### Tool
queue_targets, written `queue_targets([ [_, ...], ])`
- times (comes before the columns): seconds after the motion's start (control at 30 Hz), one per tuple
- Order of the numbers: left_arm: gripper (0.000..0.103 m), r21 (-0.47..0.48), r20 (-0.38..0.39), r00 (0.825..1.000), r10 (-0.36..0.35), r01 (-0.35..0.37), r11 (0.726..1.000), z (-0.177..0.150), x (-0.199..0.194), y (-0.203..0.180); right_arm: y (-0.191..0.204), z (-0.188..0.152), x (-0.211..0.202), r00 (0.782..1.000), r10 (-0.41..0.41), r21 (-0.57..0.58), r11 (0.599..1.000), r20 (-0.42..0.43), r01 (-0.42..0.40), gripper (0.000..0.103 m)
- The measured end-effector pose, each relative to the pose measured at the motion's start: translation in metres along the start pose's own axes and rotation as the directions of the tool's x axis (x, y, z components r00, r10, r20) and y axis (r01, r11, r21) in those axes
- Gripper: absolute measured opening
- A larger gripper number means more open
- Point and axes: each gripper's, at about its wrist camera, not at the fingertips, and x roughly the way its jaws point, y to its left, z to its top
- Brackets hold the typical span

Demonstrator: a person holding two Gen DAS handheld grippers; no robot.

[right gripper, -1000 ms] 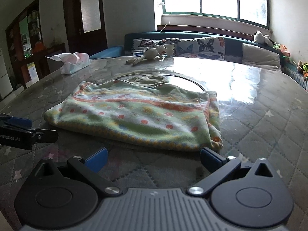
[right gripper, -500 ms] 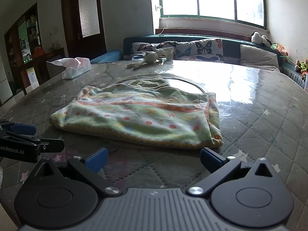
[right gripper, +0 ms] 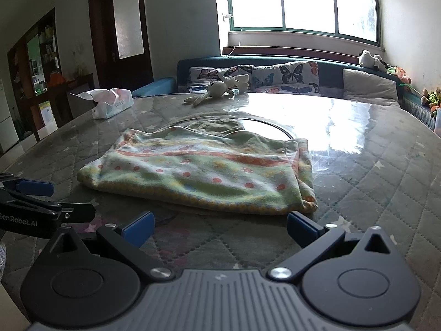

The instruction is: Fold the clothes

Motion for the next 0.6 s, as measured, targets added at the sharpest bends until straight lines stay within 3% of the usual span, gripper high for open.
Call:
queue_targets([
  [0.6, 0.103, 0.011, 0.019, 1.0, 0.001, -0.002, 1.0, 0.0008, -0.0088, -0.0034, 0.0049, 0.0018, -0.0086, 1.0, 0.0, -0.011, 1.0, 0.018, 0.001, 0.103],
])
